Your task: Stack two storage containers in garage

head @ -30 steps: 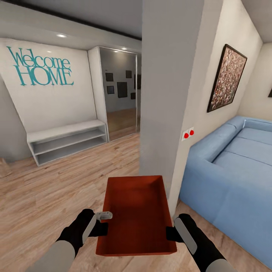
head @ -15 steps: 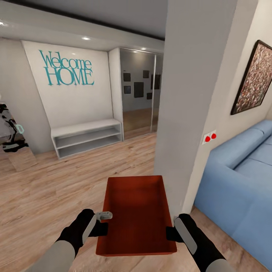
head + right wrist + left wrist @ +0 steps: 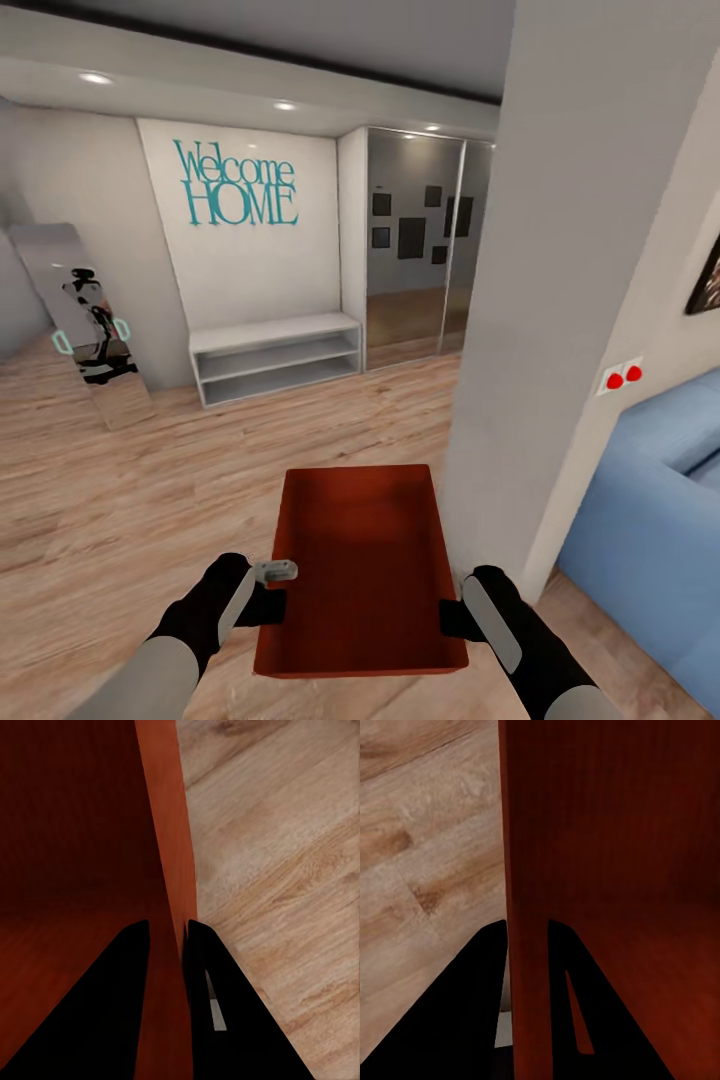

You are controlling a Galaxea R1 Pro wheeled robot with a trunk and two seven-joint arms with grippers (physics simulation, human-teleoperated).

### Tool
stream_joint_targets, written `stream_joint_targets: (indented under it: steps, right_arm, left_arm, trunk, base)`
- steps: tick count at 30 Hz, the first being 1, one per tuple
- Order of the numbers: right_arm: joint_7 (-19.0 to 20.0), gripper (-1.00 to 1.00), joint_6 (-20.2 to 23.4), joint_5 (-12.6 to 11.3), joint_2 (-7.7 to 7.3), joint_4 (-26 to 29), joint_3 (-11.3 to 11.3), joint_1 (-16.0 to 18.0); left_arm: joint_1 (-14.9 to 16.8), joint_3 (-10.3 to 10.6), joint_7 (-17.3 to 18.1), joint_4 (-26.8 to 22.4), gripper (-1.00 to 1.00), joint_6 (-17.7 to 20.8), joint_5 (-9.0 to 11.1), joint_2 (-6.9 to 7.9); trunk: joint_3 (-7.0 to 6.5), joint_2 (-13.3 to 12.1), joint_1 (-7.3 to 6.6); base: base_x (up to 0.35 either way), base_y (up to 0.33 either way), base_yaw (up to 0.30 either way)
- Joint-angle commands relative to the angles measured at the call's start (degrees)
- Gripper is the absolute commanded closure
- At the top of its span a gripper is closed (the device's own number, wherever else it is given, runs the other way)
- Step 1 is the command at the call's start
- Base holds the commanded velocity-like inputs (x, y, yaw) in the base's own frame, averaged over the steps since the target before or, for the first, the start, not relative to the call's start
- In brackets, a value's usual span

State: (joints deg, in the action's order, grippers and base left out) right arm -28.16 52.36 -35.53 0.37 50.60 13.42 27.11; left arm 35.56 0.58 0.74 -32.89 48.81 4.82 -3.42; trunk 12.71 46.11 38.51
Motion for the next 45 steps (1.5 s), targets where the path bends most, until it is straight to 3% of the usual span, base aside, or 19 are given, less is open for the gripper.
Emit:
stream_joint_targets:
  steps: [1,36,45]
  right_arm:
    - [-0.41,1.0,-0.33,-1.47,-0.01,0.11,-0.06,0.04]
    - [-0.41,1.0,-0.33,-1.47,-0.01,0.11,-0.06,0.04]
    - [-0.4,1.0,-0.33,-1.47,-0.01,0.11,-0.06,0.04]
  left_arm:
    - [0.05,0.05,-0.3,-0.07,1.0,0.23,0.63,-0.01]
    - [0.06,0.04,-0.3,-0.07,1.0,0.23,0.63,-0.01]
    - [0.08,0.04,-0.3,-0.07,1.0,0.23,0.69,-0.01]
  trunk:
    - [0.09,0.07,0.01]
    - [0.09,0.07,0.01]
    - [0.09,0.07,0.01]
  base:
    - [0.0,0.0,0.281]
    - [0.0,0.0,0.281]
    - [0.0,0.0,0.065]
